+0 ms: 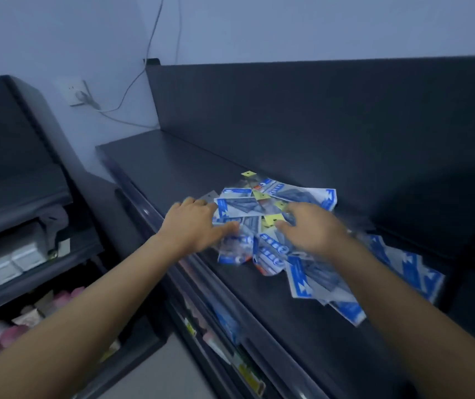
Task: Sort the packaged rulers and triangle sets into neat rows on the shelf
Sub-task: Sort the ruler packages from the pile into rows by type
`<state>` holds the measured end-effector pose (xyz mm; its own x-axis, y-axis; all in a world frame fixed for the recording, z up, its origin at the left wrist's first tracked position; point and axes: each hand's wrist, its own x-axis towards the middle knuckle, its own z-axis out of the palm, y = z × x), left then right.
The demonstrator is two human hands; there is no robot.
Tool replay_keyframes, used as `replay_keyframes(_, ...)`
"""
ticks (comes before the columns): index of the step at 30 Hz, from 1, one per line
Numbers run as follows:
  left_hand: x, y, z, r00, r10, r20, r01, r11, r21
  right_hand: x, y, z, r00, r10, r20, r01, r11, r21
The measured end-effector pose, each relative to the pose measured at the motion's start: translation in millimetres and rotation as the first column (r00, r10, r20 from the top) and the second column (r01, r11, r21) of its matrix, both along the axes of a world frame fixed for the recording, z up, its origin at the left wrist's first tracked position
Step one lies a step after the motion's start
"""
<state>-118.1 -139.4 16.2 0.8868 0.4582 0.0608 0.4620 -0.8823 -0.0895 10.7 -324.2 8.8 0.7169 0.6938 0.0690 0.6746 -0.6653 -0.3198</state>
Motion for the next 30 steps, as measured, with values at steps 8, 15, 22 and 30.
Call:
replay_keyframes(8,101,82,-3,0.982,-0.19,0.003,0.19,0.982,-0.014,44,83,-13,0.999,-0.04,0.0,0.04,0.999,0.002)
replay_keyframes(15,193,126,-22,0.959,-0.282,-0.038,0.266,0.934,-0.24,48,134,-17,0.947,-0.061,-0.315,0.131,0.97,0.207)
replay_keyframes(22,231,166,-26,0.897,-0.425,-0.124,0.339,0.84,-0.423,52,169,-13,0.835,-0.263,-0.483,0.413,0.879,0.236)
replay_keyframes(30,229,186,-30,0.875,-0.456,-0.163,0.306,0.782,-0.543,35,191,-9,0.781,-0.246,-0.574,0.5,0.796,0.34)
